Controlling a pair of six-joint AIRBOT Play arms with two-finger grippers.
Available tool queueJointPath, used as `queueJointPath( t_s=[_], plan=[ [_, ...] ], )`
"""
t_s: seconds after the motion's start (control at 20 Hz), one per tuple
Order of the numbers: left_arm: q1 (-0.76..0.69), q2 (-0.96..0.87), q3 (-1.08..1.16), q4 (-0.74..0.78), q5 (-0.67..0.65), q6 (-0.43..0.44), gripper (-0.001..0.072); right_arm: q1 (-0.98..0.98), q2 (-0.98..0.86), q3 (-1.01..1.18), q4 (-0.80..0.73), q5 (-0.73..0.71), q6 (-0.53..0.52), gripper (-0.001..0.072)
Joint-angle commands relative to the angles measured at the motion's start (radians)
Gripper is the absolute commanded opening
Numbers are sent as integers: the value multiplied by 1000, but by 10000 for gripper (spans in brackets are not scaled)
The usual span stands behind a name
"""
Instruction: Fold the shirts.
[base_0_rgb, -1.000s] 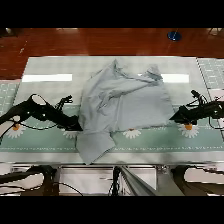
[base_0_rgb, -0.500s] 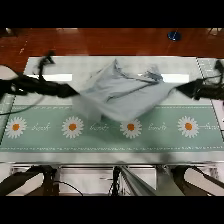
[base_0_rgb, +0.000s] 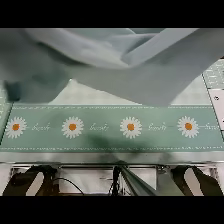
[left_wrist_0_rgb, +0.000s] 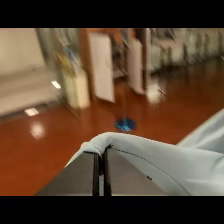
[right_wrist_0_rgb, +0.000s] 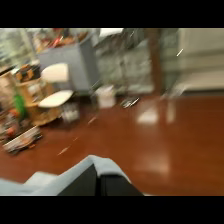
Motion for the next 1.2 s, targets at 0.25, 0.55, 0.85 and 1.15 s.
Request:
queueJointPath(
  t_s=[0.25,0.55,0.85,1.15],
  plan=[
    [29,45,158,222,-488,-255,26,-1,20,317,-541,433,228,16],
    [49,-123,-121,217,-592,-195,26,0,-196,225,-589,650,196,16],
    [-108,-441,-378,187,-171,-129,27,121,-490,115,-658,529,205,16],
    [-138,-777,-322,188,110,-62,28,342,-769,115,-831,125,179,16]
  ],
)
